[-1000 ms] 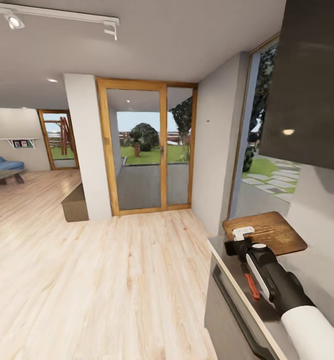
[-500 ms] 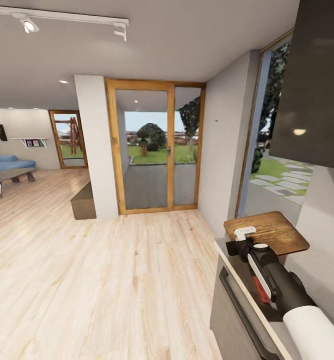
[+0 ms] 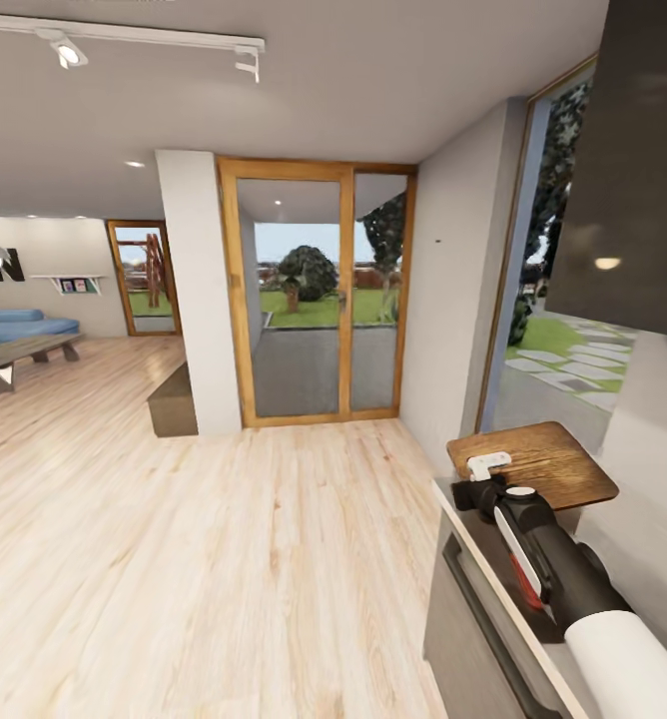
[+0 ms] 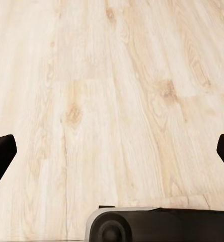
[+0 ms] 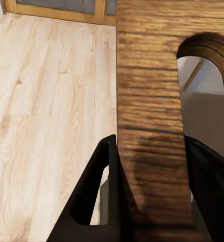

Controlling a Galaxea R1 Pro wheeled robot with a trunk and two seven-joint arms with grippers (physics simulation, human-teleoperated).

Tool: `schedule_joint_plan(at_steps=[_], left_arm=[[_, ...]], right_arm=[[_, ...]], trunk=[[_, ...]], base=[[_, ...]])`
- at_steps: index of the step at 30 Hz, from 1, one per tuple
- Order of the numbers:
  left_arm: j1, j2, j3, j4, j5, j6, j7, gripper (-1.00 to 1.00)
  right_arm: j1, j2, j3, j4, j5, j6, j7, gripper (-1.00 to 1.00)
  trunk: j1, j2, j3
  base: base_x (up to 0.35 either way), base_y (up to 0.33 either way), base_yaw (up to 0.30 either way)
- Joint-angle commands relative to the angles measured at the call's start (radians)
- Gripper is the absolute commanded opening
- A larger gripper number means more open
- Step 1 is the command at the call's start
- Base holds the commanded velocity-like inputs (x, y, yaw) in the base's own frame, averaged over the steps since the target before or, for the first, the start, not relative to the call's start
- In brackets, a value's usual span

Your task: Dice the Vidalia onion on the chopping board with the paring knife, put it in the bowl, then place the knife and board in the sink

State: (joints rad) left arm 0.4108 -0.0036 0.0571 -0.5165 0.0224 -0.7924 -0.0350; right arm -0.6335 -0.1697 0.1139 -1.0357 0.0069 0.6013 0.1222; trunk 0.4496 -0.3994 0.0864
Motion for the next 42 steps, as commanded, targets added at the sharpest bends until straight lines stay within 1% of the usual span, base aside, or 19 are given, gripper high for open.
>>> schedule_joint_plan(at_steps=[1, 15, 26, 35, 42], left_arm=[[0.0, -0.001, 0.002, 0.001, 0.002, -0.001, -0.004, 1.0], [0.0, -0.001, 0.002, 0.004, 0.001, -0.002, -0.005, 1.0], [0.0, -0.001, 0.002, 0.004, 0.001, -0.002, -0.004, 1.0], [0.0, -0.001, 0.002, 0.004, 0.001, -0.002, -0.005, 1.0], [0.0, 0.001, 0.002, 0.004, 0.001, -0.002, -0.004, 1.0]], right_arm=[[0.0, -0.001, 0.002, -0.001, 0.001, 0.005, 0.002, -1.0], [0.0, -0.002, 0.001, -0.001, 0.001, 0.005, 0.002, -1.0], [0.0, -0.002, 0.001, -0.001, 0.001, 0.005, 0.002, -1.0], [0.0, -0.002, 0.001, -0.001, 0.001, 0.005, 0.002, -1.0], [0.0, -0.002, 0.002, -0.001, 0.001, 0.005, 0.002, -1.0]], trunk=[[0.0, -0.001, 0.0], [0.0, -0.001, 0.0], [0.0, -0.001, 0.0], [0.0, -0.001, 0.0], [0.0, -0.001, 0.0]], base=[[0.0, 0.0, 0.165], [0.0, -0.085, 0.154], [-0.001, -0.016, 0.009], [-0.12, -0.206, 0.0], [-0.023, -0.035, 0.0]])
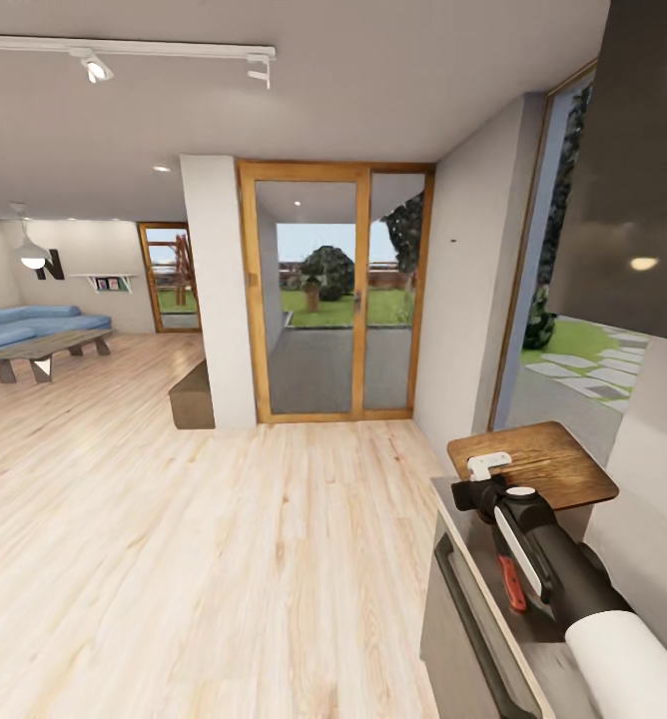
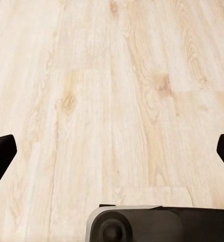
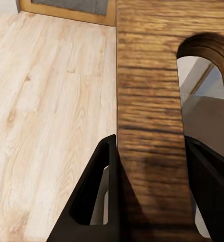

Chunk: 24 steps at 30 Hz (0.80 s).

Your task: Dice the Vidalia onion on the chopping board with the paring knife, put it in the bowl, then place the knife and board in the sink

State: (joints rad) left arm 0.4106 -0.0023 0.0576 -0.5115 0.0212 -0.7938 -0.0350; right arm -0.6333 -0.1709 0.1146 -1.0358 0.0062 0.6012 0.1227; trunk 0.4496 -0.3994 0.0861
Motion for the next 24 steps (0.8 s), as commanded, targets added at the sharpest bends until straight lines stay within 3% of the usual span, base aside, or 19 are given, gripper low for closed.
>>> schedule_joint_plan(at_steps=[1, 21, 24], left_arm=[[0.001, 0.0, 0.002, -0.001, 0.002, -0.001, -0.004, 1.0], [0.001, 0.001, 0.002, 0.002, 0.003, 0.0, -0.003, 1.0], [0.001, 0.001, 0.002, 0.003, 0.003, 0.001, -0.003, 1.0]], right_arm=[[0.0, -0.001, 0.002, -0.001, 0.002, 0.005, 0.002, -1.0], [0.0, -0.001, 0.002, 0.001, 0.001, 0.005, 0.003, -1.0], [0.0, -0.015, -0.001, -0.004, 0.002, 0.006, 0.002, -1.0]], trunk=[[0.0, -0.001, 0.0], [0.0, -0.001, 0.0], [0.0, -0.001, 0.0]], base=[[-0.002, -0.003, 0.0], [0.0, 0.0, 0.0], [0.0, 0.0, 0.0]])
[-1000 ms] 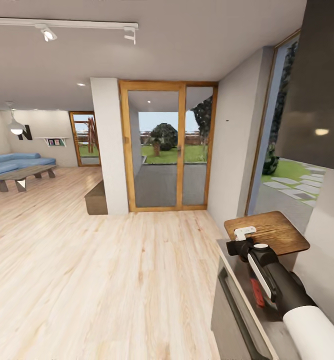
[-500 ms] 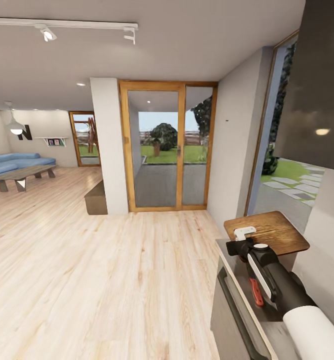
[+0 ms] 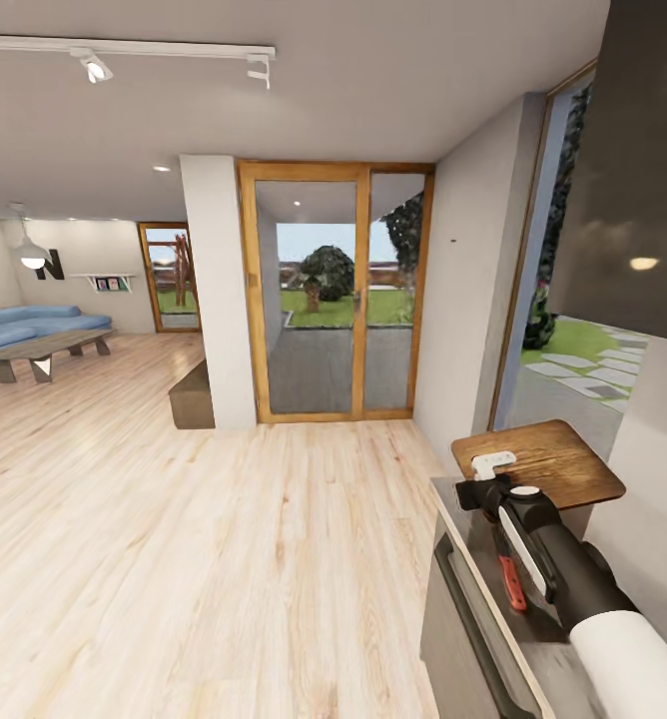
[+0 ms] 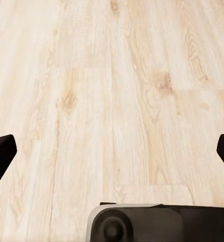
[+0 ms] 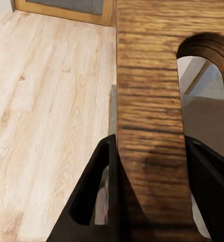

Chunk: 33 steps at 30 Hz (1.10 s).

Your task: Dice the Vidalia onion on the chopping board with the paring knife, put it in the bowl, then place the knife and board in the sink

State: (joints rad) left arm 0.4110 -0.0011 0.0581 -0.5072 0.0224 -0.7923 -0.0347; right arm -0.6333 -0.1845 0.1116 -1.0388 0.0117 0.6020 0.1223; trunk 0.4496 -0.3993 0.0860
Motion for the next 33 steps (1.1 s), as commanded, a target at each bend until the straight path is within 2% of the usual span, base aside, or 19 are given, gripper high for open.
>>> schedule_joint_plan(at_steps=[1, 3, 6, 8, 9, 11, 12, 13, 15, 16, 18, 19, 21, 23, 24, 25, 27, 29, 33], left_arm=[[0.001, 0.0, 0.002, -0.001, 0.002, -0.001, -0.004, 1.0], [0.001, 0.0, 0.002, 0.0, 0.002, -0.001, -0.004, 1.0], [0.001, 0.0, 0.002, 0.001, 0.002, -0.001, -0.004, 1.0], [0.0, 0.0, 0.002, 0.001, 0.002, -0.001, -0.004, 1.0], [0.0, 0.0, 0.002, 0.002, 0.002, -0.001, -0.004, 1.0], [0.0, 0.0, 0.002, 0.008, 0.002, -0.001, -0.004, 1.0], [0.0, 0.0, 0.002, 0.01, 0.002, -0.001, -0.004, 1.0], [0.0, 0.0, 0.002, 0.012, 0.002, -0.001, -0.004, 1.0], [0.0, -0.001, 0.002, 0.016, 0.002, -0.001, -0.004, 1.0], [0.001, -0.001, 0.002, 0.018, 0.002, -0.001, -0.005, 1.0], [0.0, -0.002, 0.002, 0.025, 0.002, -0.001, -0.005, 1.0], [0.0, -0.002, 0.002, 0.026, 0.002, -0.001, -0.005, 1.0], [0.0, -0.002, 0.002, 0.028, 0.002, -0.001, -0.005, 1.0], [0.0, -0.002, 0.002, 0.029, 0.002, -0.001, -0.005, 1.0], [0.0, -0.002, 0.002, 0.03, 0.002, -0.001, -0.005, 1.0], [0.0, -0.002, 0.002, 0.03, 0.002, -0.001, -0.005, 1.0], [0.0, -0.003, 0.002, 0.031, 0.002, 0.0, -0.005, 1.0], [0.0, -0.003, 0.002, 0.031, 0.002, 0.0, -0.005, 1.0], [0.0, -0.003, 0.002, 0.033, 0.002, 0.001, -0.005, 1.0]], right_arm=[[0.0, -0.013, 0.002, -0.005, -0.003, 0.005, 0.005, -1.0], [0.0, -0.036, 0.001, -0.016, -0.004, 0.004, 0.021, -1.0], [0.0, -0.091, -0.002, -0.042, -0.004, 0.005, 0.113, -1.0], [0.0, -0.164, -0.003, -0.058, -0.003, 0.004, 0.24, -1.0], [0.0, -0.186, -0.004, -0.062, -0.003, 0.004, 0.275, -1.0], [0.0, -0.273, -0.004, -0.079, 0.0, 0.002, 0.412, -1.0], [0.0, -0.293, -0.004, -0.081, 0.002, 0.0, 0.444, -1.0], [0.0, -0.331, -0.004, -0.085, 0.014, -0.012, 0.504, -1.0], [0.0, -0.398, -0.004, -0.089, 0.063, -0.069, 0.622, -1.0], [0.0, -0.411, -0.005, -0.09, 0.08, -0.088, 0.654, -1.0], [0.0, -0.448, -0.007, -0.091, 0.165, -0.166, 0.801, -1.0], [0.0, -0.454, -0.011, -0.091, 0.19, -0.183, 0.842, -1.0], [0.0, -0.474, -0.042, -0.091, 0.268, -0.234, 0.972, -1.0], [0.0, -0.493, -0.154, -0.091, 0.367, -0.32, 1.143, -1.0], [0.0, -0.497, -0.234, -0.091, 0.414, -0.37, 1.227, -1.0], [0.0, -0.5, -0.358, -0.091, 0.482, -0.449, 1.339, -1.0], [0.0, -0.502, -0.477, -0.09, 0.564, -0.555, 1.414, -1.0], [0.0, -0.502, -0.528, -0.071, 0.619, -0.66, 1.444, -1.0], [0.001, -0.504, -0.564, 0.108, 0.731, -0.893, 1.448, -1.0]], trunk=[[0.0, -0.001, 0.0], [0.0, -0.001, 0.0], [0.0, -0.001, 0.0], [0.0, -0.001, 0.0], [0.0, -0.001, 0.0], [0.0, -0.001, 0.0], [0.0, -0.001, 0.0], [0.0, -0.001, 0.0], [0.0, -0.001, 0.0], [0.0, -0.001, 0.0], [0.0, -0.001, 0.0], [0.0, -0.001, 0.0], [0.0, -0.001, 0.0], [0.0, -0.001, 0.0], [0.0, -0.001, 0.0], [0.0, -0.001, 0.0], [0.0, -0.001, 0.0], [0.0, -0.001, 0.0], [0.0, -0.001, 0.0]], base=[[0.0, 0.0, 0.0], [0.0, 0.0, 0.0], [0.0, 0.0, 0.0], [0.0, 0.0, 0.0], [0.0, 0.0, 0.0], [0.0, 0.0, 0.0], [0.0, 0.0, 0.0], [0.0, 0.0, 0.0], [0.0, 0.0, 0.0], [0.0, 0.0, 0.0], [0.0, 0.0, 0.0], [0.0, 0.0, 0.0], [0.0, 0.0, 0.0], [0.0, 0.0, 0.0], [0.0, 0.0, 0.0], [0.0, 0.0, 0.0], [0.0, 0.0, 0.0], [0.0, 0.0, 0.0], [0.0, 0.0, 0.0]])
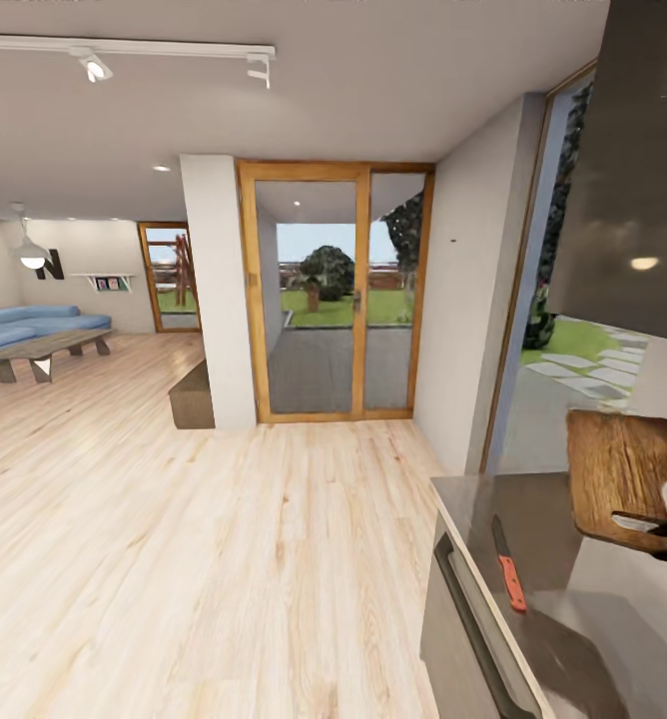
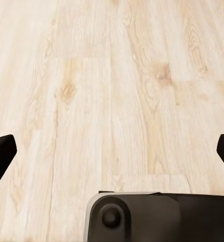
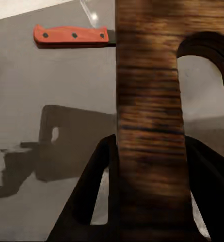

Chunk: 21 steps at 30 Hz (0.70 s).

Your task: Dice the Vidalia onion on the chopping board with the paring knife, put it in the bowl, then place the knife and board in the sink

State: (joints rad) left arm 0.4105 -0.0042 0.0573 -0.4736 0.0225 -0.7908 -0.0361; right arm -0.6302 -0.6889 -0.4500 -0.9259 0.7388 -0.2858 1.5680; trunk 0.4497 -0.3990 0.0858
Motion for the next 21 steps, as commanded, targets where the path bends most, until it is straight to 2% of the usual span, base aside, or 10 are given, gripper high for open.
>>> schedule_joint_plan(at_steps=[1, 2, 4, 9, 21], left_arm=[[0.001, 0.0, 0.002, 0.0, 0.002, -0.001, -0.004, 1.0], [0.001, 0.0, 0.002, 0.0, 0.002, -0.001, -0.004, 1.0], [0.001, 0.0, 0.002, 0.001, 0.002, -0.001, -0.004, 1.0], [0.001, 0.0, 0.002, 0.001, 0.002, -0.001, -0.004, 1.0], [0.001, 0.0, 0.002, 0.001, 0.001, -0.002, -0.004, 1.0]], right_arm=[[-0.002, 0.001, -0.005, 0.031, 0.029, -0.046, 0.003, -1.0], [-0.002, 0.001, -0.007, 0.085, 0.061, -0.101, 0.003, -1.0], [-0.002, 0.001, -0.008, 0.153, 0.086, -0.162, 0.003, -1.0], [-0.002, 0.005, -0.003, 0.301, 0.108, -0.248, -0.009, -1.0], [-0.002, 0.008, -0.004, 0.328, 0.112, -0.258, -0.014, -1.0]], trunk=[[0.0, -0.001, 0.0], [0.0, -0.001, 0.0], [0.0, -0.001, 0.0], [0.0, -0.001, 0.0], [0.0, -0.001, 0.0]], base=[[0.0, 0.0, 0.0], [0.0, 0.0, 0.0], [0.0, 0.0, 0.0], [0.0, 0.0, 0.0], [0.0, 0.0, 0.0]])
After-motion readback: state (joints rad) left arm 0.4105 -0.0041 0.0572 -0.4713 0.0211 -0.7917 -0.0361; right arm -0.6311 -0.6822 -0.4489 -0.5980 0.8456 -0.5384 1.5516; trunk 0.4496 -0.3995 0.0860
